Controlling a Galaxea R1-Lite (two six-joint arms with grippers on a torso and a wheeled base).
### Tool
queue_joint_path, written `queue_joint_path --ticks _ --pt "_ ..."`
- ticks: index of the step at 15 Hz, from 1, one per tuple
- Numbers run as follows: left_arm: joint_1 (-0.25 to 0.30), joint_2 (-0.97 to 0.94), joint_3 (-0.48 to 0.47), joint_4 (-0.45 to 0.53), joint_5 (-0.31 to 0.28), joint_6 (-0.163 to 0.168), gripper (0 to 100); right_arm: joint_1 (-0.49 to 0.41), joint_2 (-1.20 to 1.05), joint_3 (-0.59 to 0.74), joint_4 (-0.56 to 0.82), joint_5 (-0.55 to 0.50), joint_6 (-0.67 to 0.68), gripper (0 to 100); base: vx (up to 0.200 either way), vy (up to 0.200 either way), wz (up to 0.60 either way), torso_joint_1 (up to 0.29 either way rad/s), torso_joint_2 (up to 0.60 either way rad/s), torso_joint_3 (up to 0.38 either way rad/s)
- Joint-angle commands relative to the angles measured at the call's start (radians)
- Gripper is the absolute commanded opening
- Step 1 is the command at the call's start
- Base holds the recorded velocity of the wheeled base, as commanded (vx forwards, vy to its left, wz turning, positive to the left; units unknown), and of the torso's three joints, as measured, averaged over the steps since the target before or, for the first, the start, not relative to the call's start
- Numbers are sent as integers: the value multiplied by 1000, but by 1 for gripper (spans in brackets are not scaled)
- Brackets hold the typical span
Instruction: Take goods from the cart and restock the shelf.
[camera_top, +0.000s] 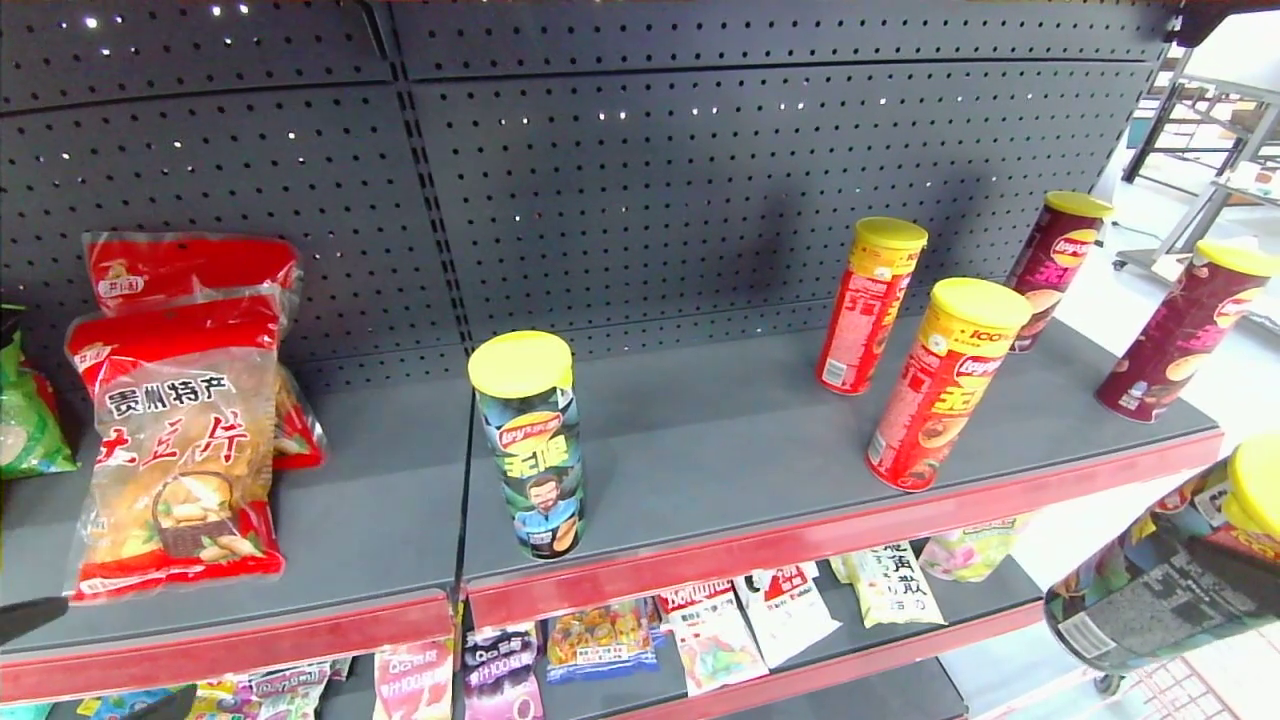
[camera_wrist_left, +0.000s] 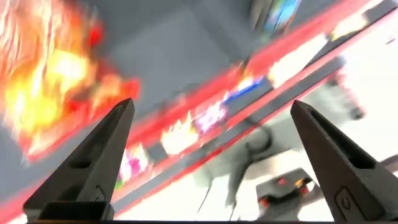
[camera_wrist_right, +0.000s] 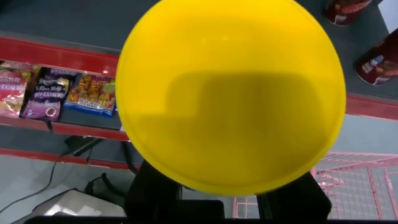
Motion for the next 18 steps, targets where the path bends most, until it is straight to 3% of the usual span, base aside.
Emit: queue_joint_path --ticks 1,4,10,12,15,17,18 --pt "5 -98 37 -3 17 0 100 4 5 -10 0 1 0 0 0 0 0 0 0 0" --pt "5 -92 34 -4 31 9 100 2 8 -19 -2 -1 1 0 0 0 0 0 0 0" --pt "5 -84 36 -6 51 24 100 1 11 -18 -2 2 11 0 0 0 600 4 2 3" --pt "5 -87 37 -6 51 24 100 1 21 -29 -5 33 11 0 0 0 0 0 0 0" --pt "5 -99 40 -4 80 23 100 -1 75 -85 -5 73 9 0 0 0 0 0 0 0" --pt "5 -165 93 -7 100 17 100 16 244 -211 -23 97 9 0 0 0 0 0 0 0" --pt "5 -237 148 -16 100 15 100 116 359 -286 -64 97 14 0 0 0 0 0 0 0"
